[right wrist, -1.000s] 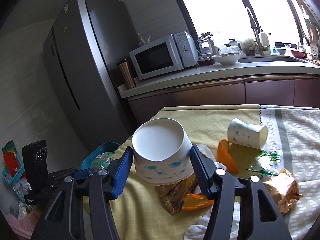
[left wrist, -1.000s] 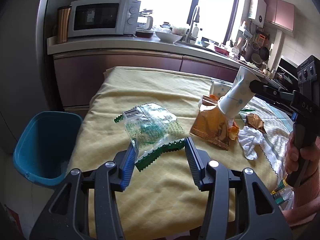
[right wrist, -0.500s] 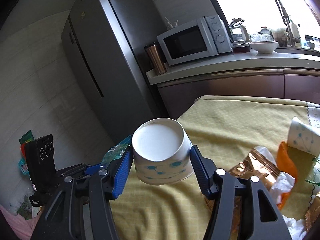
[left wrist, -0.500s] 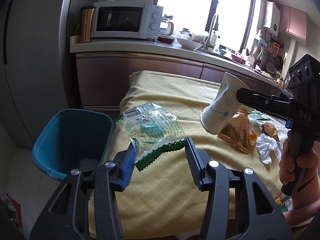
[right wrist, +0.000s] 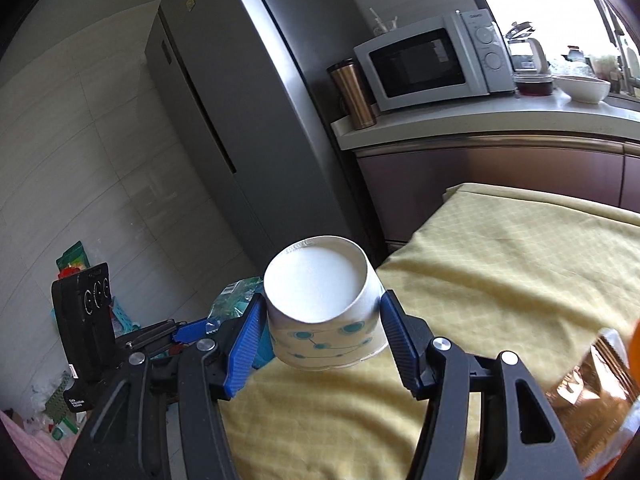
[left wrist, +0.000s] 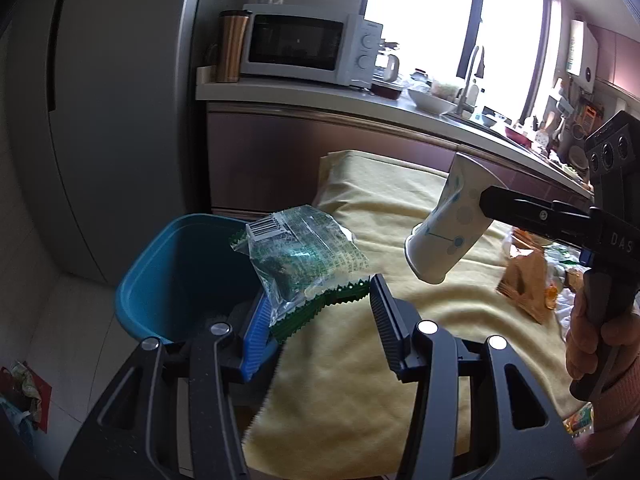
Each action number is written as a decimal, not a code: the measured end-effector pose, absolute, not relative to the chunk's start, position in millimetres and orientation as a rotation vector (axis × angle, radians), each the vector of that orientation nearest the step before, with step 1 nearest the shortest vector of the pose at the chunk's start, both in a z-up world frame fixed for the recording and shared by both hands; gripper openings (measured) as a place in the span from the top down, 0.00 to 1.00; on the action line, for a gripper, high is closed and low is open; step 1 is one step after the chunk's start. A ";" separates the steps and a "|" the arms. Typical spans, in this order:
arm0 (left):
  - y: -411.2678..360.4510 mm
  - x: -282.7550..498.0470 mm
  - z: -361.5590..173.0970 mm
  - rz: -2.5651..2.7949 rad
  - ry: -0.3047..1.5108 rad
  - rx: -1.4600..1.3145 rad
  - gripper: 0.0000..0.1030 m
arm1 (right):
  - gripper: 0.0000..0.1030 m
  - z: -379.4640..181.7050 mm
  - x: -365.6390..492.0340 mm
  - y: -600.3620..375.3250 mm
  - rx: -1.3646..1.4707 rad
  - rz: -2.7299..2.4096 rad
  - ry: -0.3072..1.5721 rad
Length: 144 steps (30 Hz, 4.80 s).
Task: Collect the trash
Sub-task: 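Carry the paper cup and clear wrapper over the blue bin, then open both tools to drop the cup and wrapper into the bin, then move both open tools back over the table trash, then grasp the copper snack wrapper with the left tool while the right grasps a white tissue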
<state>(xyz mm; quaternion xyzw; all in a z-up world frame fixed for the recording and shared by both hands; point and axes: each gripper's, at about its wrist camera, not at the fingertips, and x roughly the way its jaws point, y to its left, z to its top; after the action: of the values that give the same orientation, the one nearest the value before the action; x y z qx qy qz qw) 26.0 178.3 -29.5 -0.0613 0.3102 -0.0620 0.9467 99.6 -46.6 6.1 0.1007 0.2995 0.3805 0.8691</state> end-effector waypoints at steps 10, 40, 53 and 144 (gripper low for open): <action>214.6 37.6 -41.9 -0.025 0.664 -0.150 0.53 | 0.45 9.0 120.4 3.8 0.180 0.891 0.652; 269.7 95.9 -118.3 0.127 0.826 -0.178 0.51 | 0.44 -53.3 184.5 107.5 0.103 0.812 0.974; 271.7 83.1 -110.0 0.134 0.790 -0.215 0.38 | 0.42 -45.8 180.9 86.5 0.152 0.818 0.951; 29.6 66.2 -50.5 -0.521 0.782 -0.038 0.56 | 0.90 -56.8 86.5 -233.3 0.322 0.271 0.774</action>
<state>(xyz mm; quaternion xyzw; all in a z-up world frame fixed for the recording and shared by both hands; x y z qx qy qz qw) 66.2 29.6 -50.5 -0.0184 0.3769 -0.2508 0.8914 86.5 -233.3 -56.8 0.1560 0.3745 0.1313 0.9045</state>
